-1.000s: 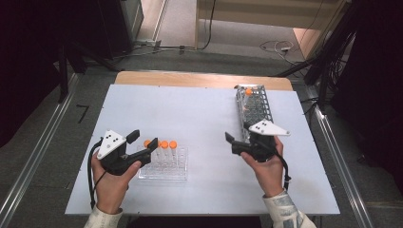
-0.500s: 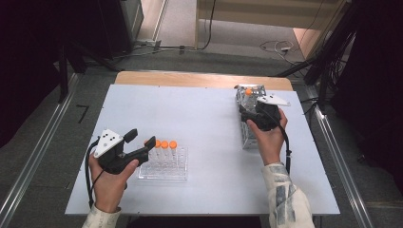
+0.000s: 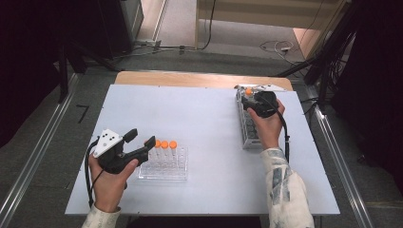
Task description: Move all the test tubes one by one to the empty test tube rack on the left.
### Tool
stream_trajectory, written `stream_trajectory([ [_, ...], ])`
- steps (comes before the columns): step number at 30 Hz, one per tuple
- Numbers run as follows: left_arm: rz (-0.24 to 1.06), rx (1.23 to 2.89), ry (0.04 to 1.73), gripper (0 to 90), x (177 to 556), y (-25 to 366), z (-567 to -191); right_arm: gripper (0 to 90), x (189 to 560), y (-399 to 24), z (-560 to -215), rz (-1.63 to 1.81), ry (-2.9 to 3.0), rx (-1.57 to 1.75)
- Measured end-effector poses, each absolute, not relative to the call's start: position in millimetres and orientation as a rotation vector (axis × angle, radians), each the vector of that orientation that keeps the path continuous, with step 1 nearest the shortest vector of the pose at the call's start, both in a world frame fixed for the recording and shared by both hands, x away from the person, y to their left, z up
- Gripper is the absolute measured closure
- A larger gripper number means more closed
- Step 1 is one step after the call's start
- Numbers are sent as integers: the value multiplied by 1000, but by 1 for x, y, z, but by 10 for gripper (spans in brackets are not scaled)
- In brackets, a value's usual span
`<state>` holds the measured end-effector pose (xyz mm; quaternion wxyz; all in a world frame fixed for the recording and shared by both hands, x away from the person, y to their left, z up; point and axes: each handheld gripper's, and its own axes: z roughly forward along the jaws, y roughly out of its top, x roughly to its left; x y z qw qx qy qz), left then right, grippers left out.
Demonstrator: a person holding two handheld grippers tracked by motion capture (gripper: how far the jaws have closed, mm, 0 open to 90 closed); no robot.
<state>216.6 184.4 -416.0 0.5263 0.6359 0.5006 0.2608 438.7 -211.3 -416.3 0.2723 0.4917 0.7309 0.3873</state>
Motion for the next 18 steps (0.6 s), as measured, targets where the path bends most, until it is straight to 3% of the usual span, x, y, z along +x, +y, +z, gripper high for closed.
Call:
stream_trajectory([
  [18,621,1522,1193,297,218,184,-416,594,460,-208,-426,961,2022,1349],
])
